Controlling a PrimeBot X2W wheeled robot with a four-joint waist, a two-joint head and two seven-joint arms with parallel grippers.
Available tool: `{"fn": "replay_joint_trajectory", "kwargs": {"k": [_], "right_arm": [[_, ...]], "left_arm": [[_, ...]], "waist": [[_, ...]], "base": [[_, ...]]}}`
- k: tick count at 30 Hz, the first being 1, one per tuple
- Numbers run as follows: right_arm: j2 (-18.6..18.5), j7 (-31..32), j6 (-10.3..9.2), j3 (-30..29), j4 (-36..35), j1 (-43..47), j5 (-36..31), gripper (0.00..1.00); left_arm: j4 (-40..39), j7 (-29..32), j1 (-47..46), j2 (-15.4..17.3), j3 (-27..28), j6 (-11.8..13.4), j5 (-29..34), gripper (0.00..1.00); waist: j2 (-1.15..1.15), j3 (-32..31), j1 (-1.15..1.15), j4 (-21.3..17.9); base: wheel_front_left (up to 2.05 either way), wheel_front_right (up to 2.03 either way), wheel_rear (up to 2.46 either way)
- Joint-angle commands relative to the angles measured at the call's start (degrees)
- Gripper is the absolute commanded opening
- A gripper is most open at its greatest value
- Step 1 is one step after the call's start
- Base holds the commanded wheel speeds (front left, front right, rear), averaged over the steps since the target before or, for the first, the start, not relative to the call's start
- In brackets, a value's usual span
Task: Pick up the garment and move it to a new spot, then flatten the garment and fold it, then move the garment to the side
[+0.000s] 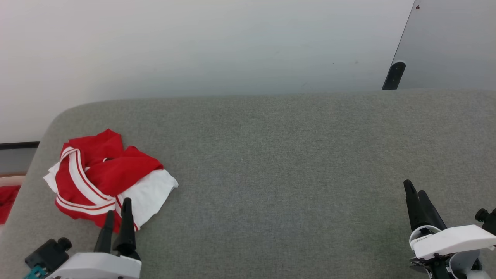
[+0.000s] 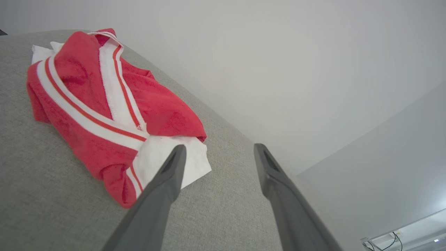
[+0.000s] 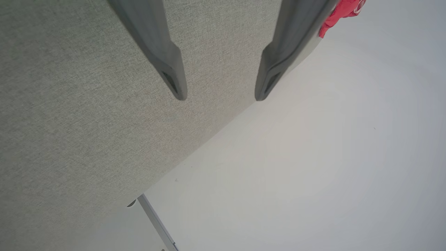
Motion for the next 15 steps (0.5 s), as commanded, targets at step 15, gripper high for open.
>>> {"fn": "replay_joint_trajectory", "kwargs": {"k": [15], "right_arm": [[-1.3,-2.1,-0.02,0.8,-1.3,-1.8,-12.0,1.00]], "left_arm": [[-1.8,-2.9,0.8,1.6,-1.2,0.2,13.6,1.00]], "waist": [[0.00,-0.1,0.00,-0.2]], "base": [[0.00,0.00,0.00]]}}
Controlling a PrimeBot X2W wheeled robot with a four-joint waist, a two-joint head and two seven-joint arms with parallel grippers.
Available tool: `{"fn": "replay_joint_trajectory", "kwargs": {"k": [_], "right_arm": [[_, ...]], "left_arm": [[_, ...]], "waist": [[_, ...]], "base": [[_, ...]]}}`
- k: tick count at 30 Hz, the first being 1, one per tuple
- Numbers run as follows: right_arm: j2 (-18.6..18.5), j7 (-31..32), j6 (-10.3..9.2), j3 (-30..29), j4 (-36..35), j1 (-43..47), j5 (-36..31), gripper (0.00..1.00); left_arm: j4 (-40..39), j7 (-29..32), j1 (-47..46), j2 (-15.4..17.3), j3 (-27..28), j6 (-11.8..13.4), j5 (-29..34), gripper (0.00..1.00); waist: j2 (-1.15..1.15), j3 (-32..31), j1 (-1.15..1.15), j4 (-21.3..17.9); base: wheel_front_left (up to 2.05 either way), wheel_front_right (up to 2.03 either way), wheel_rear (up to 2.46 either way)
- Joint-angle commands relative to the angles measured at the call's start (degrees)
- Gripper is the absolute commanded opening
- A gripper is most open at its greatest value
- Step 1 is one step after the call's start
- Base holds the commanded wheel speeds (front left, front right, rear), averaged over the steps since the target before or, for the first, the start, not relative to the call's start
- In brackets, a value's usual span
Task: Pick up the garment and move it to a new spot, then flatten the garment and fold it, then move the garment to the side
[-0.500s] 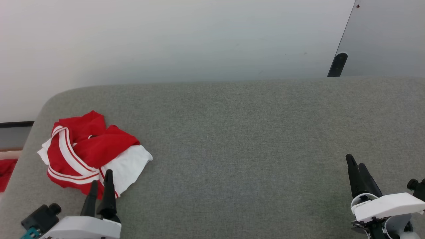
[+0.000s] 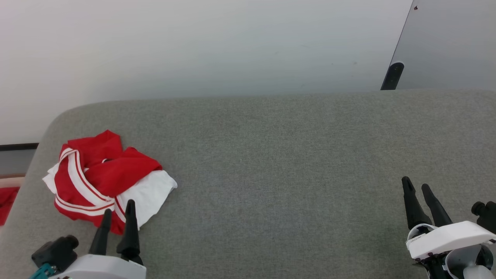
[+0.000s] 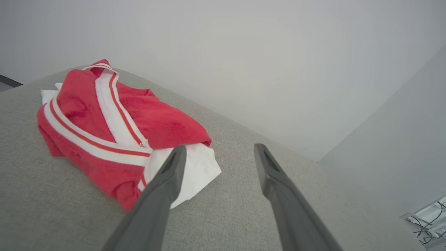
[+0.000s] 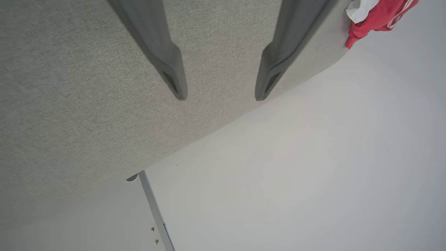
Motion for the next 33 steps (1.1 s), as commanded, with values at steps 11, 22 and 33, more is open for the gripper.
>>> {"fn": "replay_joint_trajectory", "kwargs": {"k": [11,22,33], "right_arm": [[-0.7,-1.5,-0.03,0.3,-1.0,-1.5,-7.8,1.00],[-0.7,-2.6,-0.03,0.0,-1.1,-1.8,-13.7,1.00],[-0.7,-4.0,-0.04,-0.3,-1.0,-1.3,-18.9,1.00]], "left_arm": [[-1.2,-2.0,-0.2,0.9,-0.4,0.5,8.1,1.00],[-1.0,-3.6,0.2,1.5,-0.9,0.7,14.4,1.00],[-0.7,-5.0,0.5,2.1,-1.4,0.6,19.9,1.00]], "waist": [[0.00,0.1,0.00,0.0],[0.00,0.3,0.00,0.0],[0.00,0.0,0.00,0.1]], "base": [[0.00,0.00,0.00],[0.00,0.00,0.00],[0.00,0.00,0.00]]}}
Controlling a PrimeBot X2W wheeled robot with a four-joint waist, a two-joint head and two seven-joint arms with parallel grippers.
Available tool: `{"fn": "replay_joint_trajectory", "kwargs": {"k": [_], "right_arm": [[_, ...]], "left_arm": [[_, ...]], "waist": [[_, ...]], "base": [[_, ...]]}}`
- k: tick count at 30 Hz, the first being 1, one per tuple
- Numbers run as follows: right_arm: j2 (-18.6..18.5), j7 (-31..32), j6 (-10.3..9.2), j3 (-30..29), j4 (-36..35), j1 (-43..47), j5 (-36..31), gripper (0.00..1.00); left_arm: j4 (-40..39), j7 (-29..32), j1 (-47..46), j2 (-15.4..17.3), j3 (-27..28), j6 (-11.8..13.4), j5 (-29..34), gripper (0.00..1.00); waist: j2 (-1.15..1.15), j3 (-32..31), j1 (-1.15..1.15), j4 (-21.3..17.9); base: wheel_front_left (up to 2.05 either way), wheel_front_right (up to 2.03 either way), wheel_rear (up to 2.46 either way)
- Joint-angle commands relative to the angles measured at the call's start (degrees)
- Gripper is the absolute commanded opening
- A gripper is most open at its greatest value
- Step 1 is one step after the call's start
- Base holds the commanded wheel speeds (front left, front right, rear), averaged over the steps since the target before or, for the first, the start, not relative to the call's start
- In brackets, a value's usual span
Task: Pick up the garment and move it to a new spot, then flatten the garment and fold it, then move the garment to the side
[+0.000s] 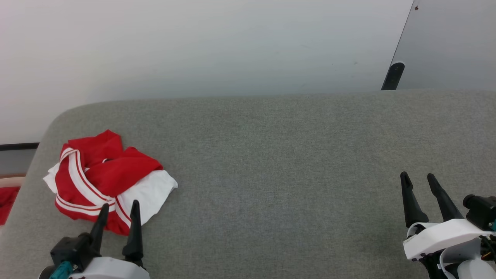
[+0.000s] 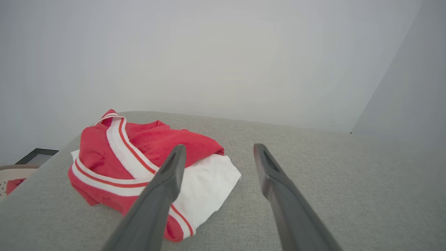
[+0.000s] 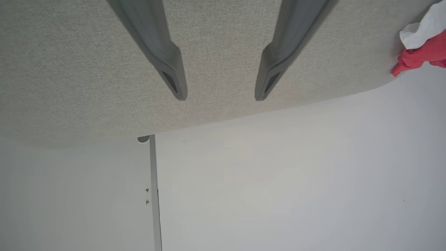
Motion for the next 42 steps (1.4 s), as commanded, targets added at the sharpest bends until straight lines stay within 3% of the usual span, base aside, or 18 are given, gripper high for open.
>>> {"fn": "replay_joint_trajectory", "kwargs": {"k": [1,31,42], "right_arm": [[-0.2,-0.6,-0.04,-0.2,-0.3,-0.5,-1.5,1.00],[-0.1,-5.1,-0.06,0.2,1.1,-0.5,-10.4,1.00],[1.0,-5.7,-0.06,-0.7,1.7,0.6,-7.3,1.00]], "left_arm": [[-0.3,-0.4,0.2,0.4,-0.1,0.1,1.6,1.00],[1.8,-3.6,0.5,2.0,-0.4,-0.6,10.7,1.00],[2.6,-3.5,0.4,1.7,-0.3,-1.0,7.4,1.00]], "waist": [[0.00,0.0,0.00,0.0],[0.00,0.5,0.00,-0.6],[0.00,0.3,0.00,-0.8]], "base": [[0.00,0.00,0.00],[0.00,0.00,0.00],[0.00,0.00,0.00]]}}
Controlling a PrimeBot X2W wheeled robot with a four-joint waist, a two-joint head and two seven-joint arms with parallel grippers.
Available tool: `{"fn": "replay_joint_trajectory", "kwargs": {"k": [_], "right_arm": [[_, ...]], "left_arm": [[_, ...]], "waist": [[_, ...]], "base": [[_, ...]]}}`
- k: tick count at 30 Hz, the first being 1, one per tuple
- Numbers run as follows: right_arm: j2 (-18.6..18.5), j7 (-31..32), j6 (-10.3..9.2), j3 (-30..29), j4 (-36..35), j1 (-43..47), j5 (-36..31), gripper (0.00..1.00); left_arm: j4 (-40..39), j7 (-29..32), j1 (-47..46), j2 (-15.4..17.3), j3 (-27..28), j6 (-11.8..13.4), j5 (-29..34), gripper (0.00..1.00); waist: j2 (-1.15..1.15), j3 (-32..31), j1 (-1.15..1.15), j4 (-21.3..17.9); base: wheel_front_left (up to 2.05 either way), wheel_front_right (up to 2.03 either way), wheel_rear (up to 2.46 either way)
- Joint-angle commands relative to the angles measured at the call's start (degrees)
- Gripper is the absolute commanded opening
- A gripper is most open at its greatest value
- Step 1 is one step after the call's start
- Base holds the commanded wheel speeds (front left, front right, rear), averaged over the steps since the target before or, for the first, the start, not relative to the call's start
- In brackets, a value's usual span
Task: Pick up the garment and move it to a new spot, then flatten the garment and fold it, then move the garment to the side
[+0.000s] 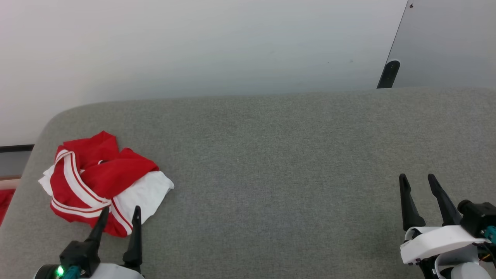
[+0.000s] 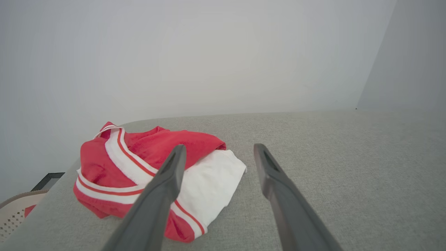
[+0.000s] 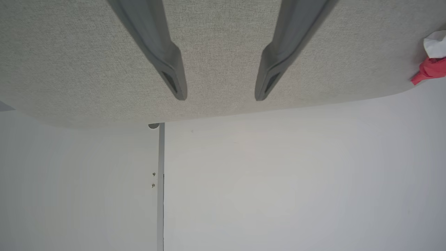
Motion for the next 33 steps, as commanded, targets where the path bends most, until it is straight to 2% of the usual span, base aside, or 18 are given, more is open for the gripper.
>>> {"fn": "replay_joint_trajectory", "kwargs": {"k": [1,14,19,26,33], "right_arm": [[0.1,-0.4,-0.06,-0.3,0.2,0.6,0.5,1.00],[-0.5,-0.7,-0.06,-0.1,0.5,0.3,1.3,1.00],[-0.7,-0.6,-0.06,-0.2,0.6,0.7,1.2,1.00],[-0.9,-0.1,-0.06,0.1,0.5,1.5,1.4,1.00],[-0.8,0.4,-0.06,1.5,0.7,1.6,1.6,1.00]], "left_arm": [[0.2,0.0,0.3,-0.1,0.1,-0.3,-0.5,1.00],[0.5,0.0,0.2,0.1,-0.4,-0.4,-1.2,1.00],[1.0,0.0,-0.2,0.1,-1.0,-0.4,-1.3,1.00],[1.9,0.0,0.3,-0.2,-1.0,-0.4,-1.8,1.00],[2.4,0.0,1.1,-0.7,-0.3,-0.1,-1.8,1.00]], "waist": [[0.00,0.0,0.00,0.0],[0.00,0.0,0.00,-0.1],[0.00,-0.2,0.00,1.2],[0.00,-1.0,0.00,6.8],[0.00,-1.6,0.00,15.6]], "base": [[0.00,0.00,0.00],[0.00,0.00,0.00],[0.00,0.00,0.00],[0.00,0.00,0.00],[0.00,0.00,0.00]]}}
